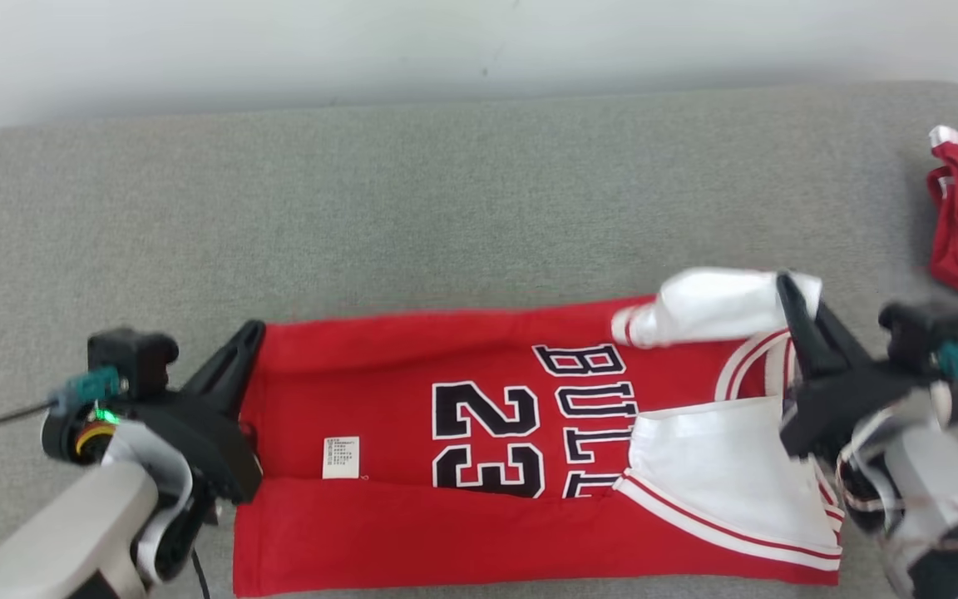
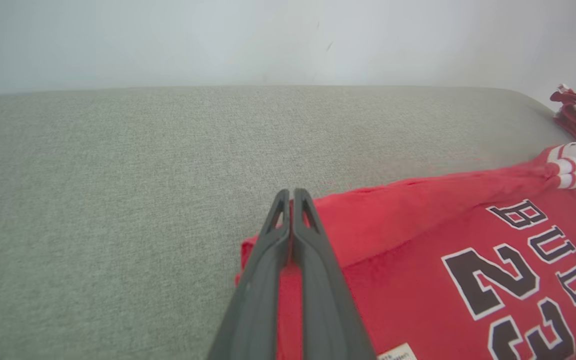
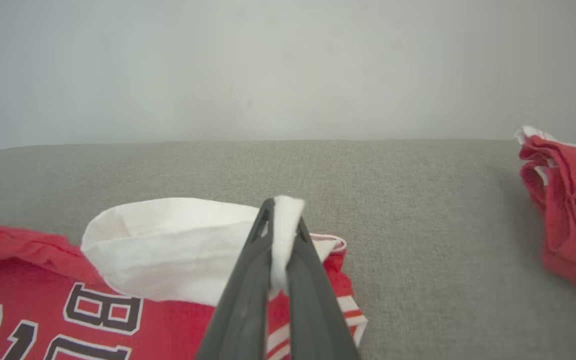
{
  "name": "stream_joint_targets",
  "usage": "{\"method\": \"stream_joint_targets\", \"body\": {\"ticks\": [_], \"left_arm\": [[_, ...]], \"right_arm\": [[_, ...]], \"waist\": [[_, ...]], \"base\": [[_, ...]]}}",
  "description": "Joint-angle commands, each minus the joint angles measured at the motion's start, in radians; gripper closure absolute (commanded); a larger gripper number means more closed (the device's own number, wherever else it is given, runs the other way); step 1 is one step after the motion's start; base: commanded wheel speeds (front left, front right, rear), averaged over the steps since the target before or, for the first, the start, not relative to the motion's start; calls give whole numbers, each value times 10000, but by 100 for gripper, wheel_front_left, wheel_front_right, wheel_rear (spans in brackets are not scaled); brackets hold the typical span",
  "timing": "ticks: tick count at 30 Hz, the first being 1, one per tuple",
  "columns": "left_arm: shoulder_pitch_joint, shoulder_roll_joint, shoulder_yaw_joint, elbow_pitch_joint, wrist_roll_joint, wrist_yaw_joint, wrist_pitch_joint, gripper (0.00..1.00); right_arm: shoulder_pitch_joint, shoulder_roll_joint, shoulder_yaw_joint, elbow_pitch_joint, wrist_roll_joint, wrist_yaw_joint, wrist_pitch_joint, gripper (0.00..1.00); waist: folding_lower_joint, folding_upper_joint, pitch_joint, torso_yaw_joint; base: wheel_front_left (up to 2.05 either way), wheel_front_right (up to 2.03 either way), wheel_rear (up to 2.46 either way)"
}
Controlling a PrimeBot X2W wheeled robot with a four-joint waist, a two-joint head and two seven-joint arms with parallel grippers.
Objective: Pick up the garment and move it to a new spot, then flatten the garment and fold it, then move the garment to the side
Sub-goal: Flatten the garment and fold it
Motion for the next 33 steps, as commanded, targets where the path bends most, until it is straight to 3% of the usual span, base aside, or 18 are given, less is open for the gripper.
{"method": "stream_joint_targets", "body": {"ticks": [1, 9, 19, 20, 22, 23, 24, 33], "left_arm": [[375, 112, 51, -262, 119, 167, -116, 100], [1853, 333, 532, -1586, 262, 960, -342, 100], [3025, -10, 1383, -2032, 857, 1124, -359, 100], [3102, -52, 1474, -2023, 953, 1123, -360, 100], [3219, -144, 1718, -2040, 1158, 1167, -361, 98], [3316, -190, 1831, -2072, 1292, 1170, -361, 44], [3413, -259, 1975, -2097, 1427, 1179, -361, 0], [4474, -1071, 4037, -2627, 2972, 1128, -361, 0]], "right_arm": [[621, -40, -274, -459, 37, -23, 87, 100], [3310, 400, -1985, -2856, -306, -23, 656, 100], [5545, 1428, -3383, -4675, -1064, -23, 1717, 100], [5648, 1503, -3436, -4808, -1146, -23, 1791, 87], [5869, 1636, -3554, -5015, -1261, -23, 1905, 0], [5924, 1688, -3610, -5087, -1305, -23, 1960, 0], [5950, 1729, -3675, -5171, -1359, -23, 1999, 0], [5682, 1610, -4119, -5236, -1623, -23, 2250, 0]], "waist": [[3, 1, -171, -108], [3, 1, -410, 35], [3, 1, -532, 207], [3, 1, -538, 204], [3, 1, -556, 199], [3, 1, -564, 198], [3, 1, -573, 198], [3, 1, -734, 273]], "base": [[0, 0, 0], [0, 0, 0], [0, 0, 0], [0, 0, 0], [0, 0, 0], [0, 0, 0], [0, 0, 0], [0, 0, 0]]}}
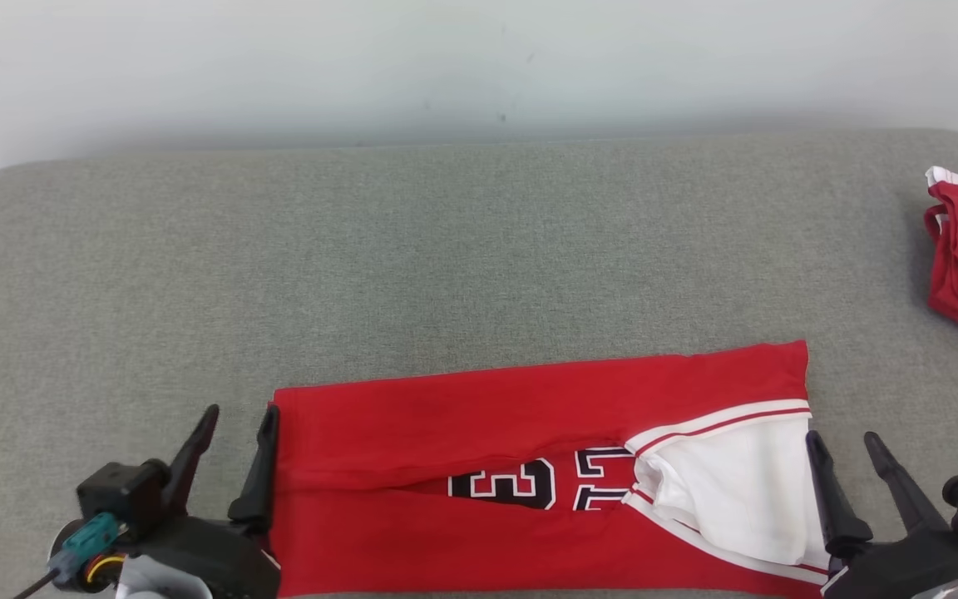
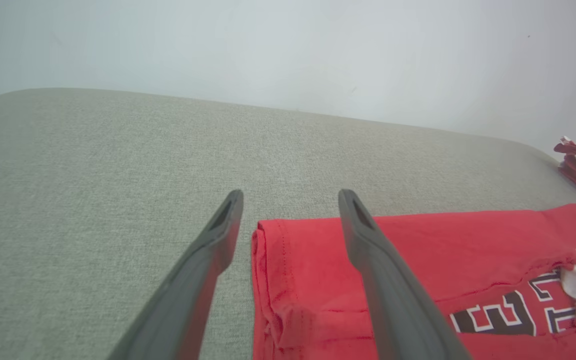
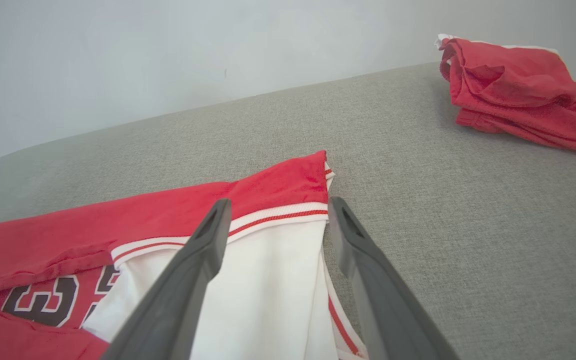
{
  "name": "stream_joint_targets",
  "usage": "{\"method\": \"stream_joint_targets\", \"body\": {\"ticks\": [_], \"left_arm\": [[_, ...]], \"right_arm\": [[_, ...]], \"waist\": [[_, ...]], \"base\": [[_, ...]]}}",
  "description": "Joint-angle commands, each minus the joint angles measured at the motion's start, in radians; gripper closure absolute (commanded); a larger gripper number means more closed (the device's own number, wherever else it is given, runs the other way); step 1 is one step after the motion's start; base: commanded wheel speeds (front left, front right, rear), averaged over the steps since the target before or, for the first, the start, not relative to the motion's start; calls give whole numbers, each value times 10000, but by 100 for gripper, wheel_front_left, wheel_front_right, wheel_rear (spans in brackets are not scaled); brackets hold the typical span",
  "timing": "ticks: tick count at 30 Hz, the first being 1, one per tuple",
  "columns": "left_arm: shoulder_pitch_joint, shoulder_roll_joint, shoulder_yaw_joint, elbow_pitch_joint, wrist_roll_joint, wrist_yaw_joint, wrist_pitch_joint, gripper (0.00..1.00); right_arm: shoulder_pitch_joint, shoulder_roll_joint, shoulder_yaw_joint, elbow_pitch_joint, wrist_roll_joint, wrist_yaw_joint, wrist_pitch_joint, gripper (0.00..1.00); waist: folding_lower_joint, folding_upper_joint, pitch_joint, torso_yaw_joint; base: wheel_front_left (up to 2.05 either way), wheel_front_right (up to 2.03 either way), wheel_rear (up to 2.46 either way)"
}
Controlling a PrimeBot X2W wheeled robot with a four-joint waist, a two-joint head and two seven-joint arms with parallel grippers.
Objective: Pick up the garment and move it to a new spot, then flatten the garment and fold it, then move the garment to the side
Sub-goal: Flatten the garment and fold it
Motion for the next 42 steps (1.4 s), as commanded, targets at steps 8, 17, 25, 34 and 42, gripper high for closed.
{"method": "stream_joint_targets", "body": {"ticks": [8, 17, 25, 34, 42], "left_arm": [[1355, -1194, 2717, -1193, 2366, -147, -28, 0], [2647, -2809, 4959, -1858, 4604, -926, -29, 0], [3090, -3571, 5787, -1581, 5620, -1616, -29, 0], [3069, -3965, 6355, -1399, 6116, -1973, -29, 0], [3194, -4049, 6476, -1367, 6288, -2070, -29, 0]], "right_arm": [[-655, -179, -309, 1004, -549, -23, 517, 0], [-1384, -375, -104, 2578, -857, -23, 841, 0], [-1859, -404, 68, 3923, -837, -23, 1056, 0], [-2151, -273, 522, 5396, -470, -23, 1492, 10], [-2516, -504, 993, 6072, 65, -28, 1247, 100]], "waist": [[1, 1, -170, 220], [1, 1, -221, 459], [1, 1, -245, 671], [1, 1, -256, 845], [1, 1, -396, 811]], "base": [[0, 0, 0], [0, 0, 0], [0, 0, 0], [0, 0, 0], [0, 0, 0]]}}
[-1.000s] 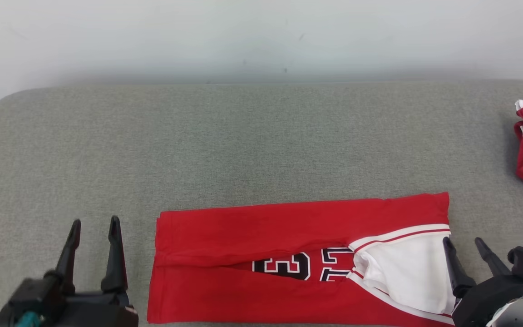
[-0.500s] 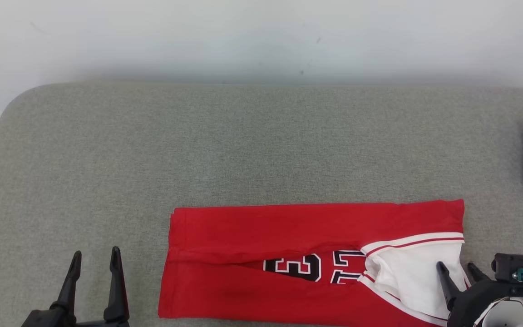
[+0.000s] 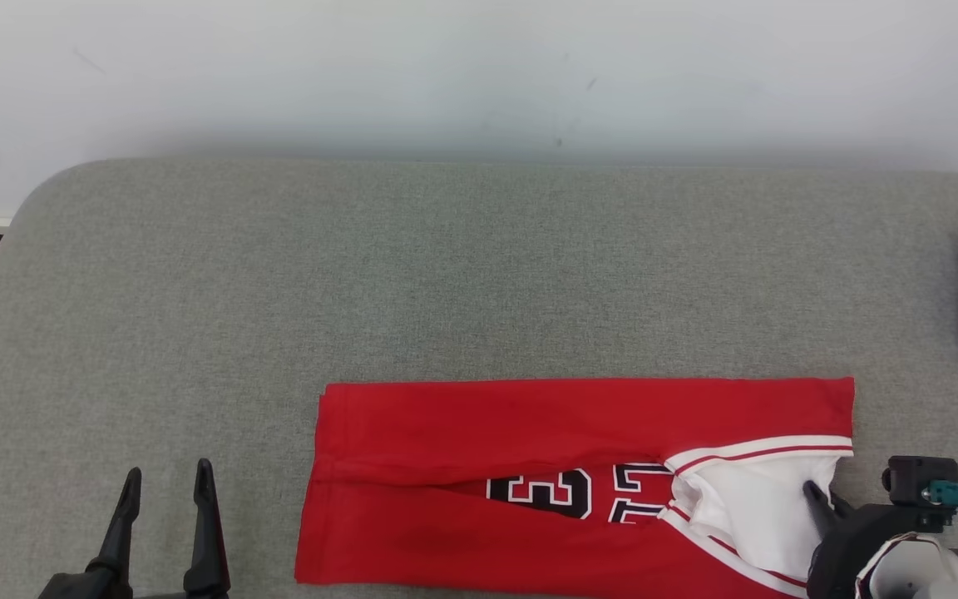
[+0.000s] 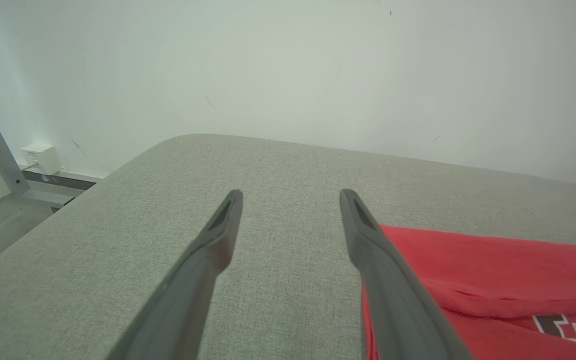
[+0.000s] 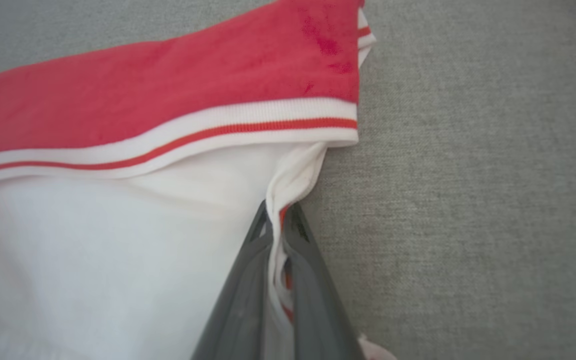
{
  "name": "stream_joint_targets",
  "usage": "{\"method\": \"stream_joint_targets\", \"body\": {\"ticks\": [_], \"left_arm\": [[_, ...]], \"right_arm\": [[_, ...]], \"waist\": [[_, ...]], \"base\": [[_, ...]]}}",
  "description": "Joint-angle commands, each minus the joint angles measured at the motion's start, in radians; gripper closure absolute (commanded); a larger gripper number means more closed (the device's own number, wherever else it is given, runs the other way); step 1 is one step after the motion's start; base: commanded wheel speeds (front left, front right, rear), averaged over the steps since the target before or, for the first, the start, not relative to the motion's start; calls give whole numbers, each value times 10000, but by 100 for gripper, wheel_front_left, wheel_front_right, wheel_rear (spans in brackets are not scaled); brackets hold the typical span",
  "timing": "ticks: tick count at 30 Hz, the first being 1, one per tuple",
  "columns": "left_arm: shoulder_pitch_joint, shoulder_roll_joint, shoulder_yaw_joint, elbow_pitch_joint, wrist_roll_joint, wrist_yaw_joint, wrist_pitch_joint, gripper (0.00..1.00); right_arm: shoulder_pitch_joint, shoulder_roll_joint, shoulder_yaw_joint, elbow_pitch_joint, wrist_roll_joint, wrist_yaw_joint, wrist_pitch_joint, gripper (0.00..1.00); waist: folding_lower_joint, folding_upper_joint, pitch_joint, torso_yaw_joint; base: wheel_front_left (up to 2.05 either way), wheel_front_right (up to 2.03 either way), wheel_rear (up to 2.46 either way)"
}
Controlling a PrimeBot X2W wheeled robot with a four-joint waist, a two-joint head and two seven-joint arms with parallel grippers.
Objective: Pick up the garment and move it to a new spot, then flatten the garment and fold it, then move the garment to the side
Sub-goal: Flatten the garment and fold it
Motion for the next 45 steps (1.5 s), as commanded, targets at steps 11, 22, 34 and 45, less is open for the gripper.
{"method": "stream_joint_targets", "body": {"ticks": [11, 22, 34, 45], "left_arm": [[401, -48, 123, 64, -1, -56, -27, 0], [523, -45, 61, 59, -130, -65, -27, 0], [401, -43, -128, 141, -174, -66, -27, 0], [183, -45, -311, 301, -302, -67, -27, 0]], "right_arm": [[105, -1689, -809, 250, 206, -32, -498, 100], [633, -984, -376, -2459, 509, -28, -155, 100], [1438, 947, 1032, -5863, 465, -27, 977, 100], [774, 2096, 2418, -4734, 713, -27, 527, 100]], "waist": [[0, 1, -493, -313], [0, 1, -589, -704], [0, 1, -530, -503], [0, 1, -496, 163]], "base": [[0, 0, 0], [0, 0, 0], [0, 0, 0], [0, 0, 0]]}}
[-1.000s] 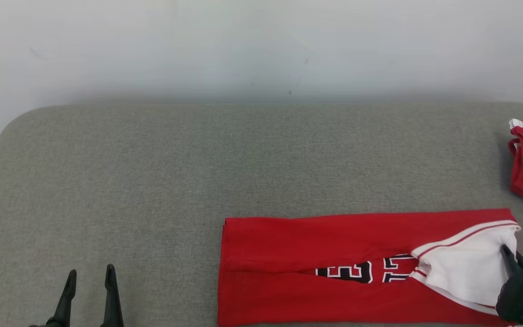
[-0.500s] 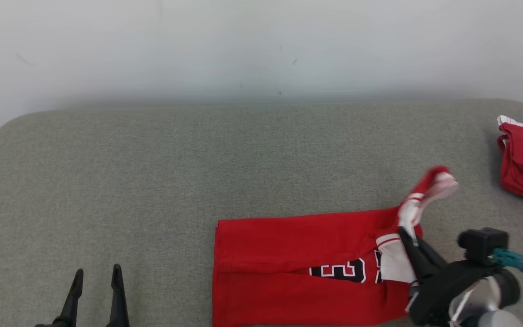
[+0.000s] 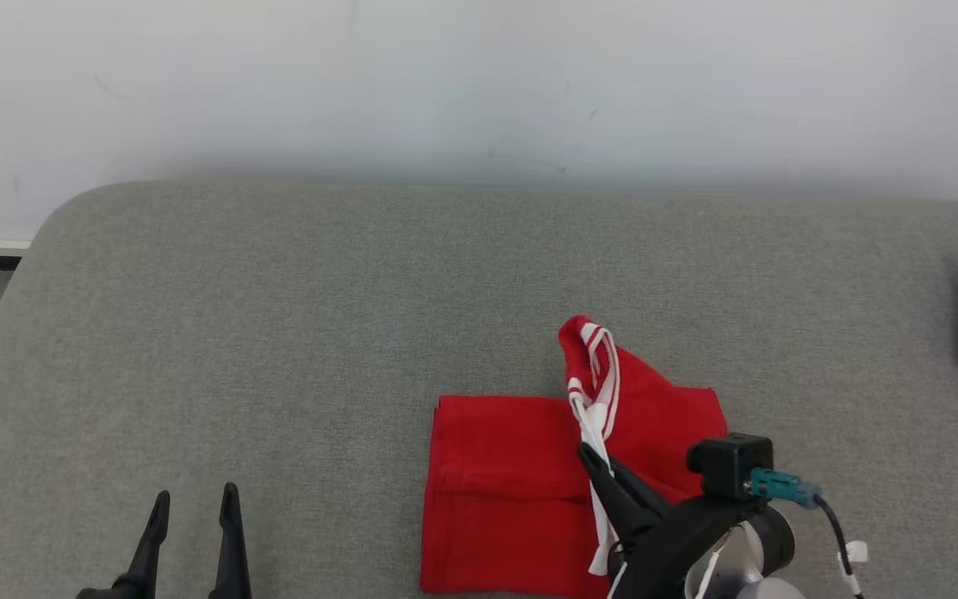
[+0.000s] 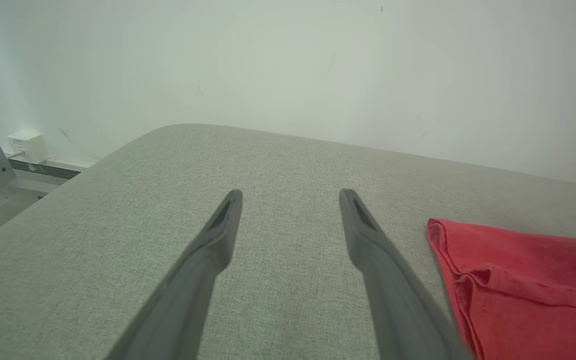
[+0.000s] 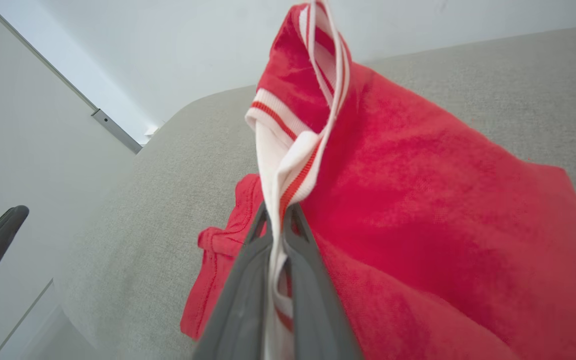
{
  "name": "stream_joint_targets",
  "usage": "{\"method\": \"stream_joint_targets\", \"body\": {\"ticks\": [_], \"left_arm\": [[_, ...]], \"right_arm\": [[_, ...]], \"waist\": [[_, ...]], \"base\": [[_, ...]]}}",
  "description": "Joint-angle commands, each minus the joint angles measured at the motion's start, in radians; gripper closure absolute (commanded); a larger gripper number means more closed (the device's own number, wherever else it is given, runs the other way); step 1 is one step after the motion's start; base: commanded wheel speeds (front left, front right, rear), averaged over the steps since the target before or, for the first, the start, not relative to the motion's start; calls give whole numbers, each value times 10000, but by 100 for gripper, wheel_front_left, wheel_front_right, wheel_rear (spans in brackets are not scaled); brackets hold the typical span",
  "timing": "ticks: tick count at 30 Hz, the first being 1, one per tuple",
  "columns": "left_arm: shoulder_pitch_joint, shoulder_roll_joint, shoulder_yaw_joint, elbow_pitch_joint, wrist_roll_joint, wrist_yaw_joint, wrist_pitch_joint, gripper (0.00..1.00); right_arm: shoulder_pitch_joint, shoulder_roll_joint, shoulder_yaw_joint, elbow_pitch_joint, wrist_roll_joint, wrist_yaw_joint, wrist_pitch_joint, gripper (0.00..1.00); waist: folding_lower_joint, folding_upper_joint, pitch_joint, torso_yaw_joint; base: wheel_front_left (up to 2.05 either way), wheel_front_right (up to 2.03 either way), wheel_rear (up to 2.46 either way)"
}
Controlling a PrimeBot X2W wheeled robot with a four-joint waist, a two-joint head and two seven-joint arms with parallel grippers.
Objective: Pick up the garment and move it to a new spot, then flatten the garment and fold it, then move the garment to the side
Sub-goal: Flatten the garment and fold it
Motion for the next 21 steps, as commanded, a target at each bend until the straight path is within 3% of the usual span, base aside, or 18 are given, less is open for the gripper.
{"method": "stream_joint_targets", "body": {"ticks": [1, 11, 17, 18, 21], "left_arm": [[-166, 0, -40, 17, -147, -13, -29, 0], [-339, -2, -281, 123, -245, -3, -27, 0], [-394, -3, -309, 240, -276, -4, -27, 0], [-470, -4, -326, 288, -270, -4, -27, 0], [-508, -2, -307, 326, -261, -4, -27, 0]], "right_arm": [[-141, 70, 134, 168, 108, -23, -132, 100], [-1075, 93, 1828, 1643, 1509, -23, -1132, 100], [-1694, 94, 2237, 2686, 1835, -23, -1845, 100], [-1927, 100, 2445, 3054, 1928, -23, -2114, 0], [-2164, 91, 2528, 3283, 2035, -23, -2467, 0]], "waist": [[0, -1, 50, 179], [0, -1, 298, 567], [0, -1, 378, 549], [0, -1, 361, 523], [0, -1, 327, 467]], "base": [[0, 0, 0], [0, 0, 0], [0, 0, 0], [0, 0, 0], [0, 0, 0]]}}
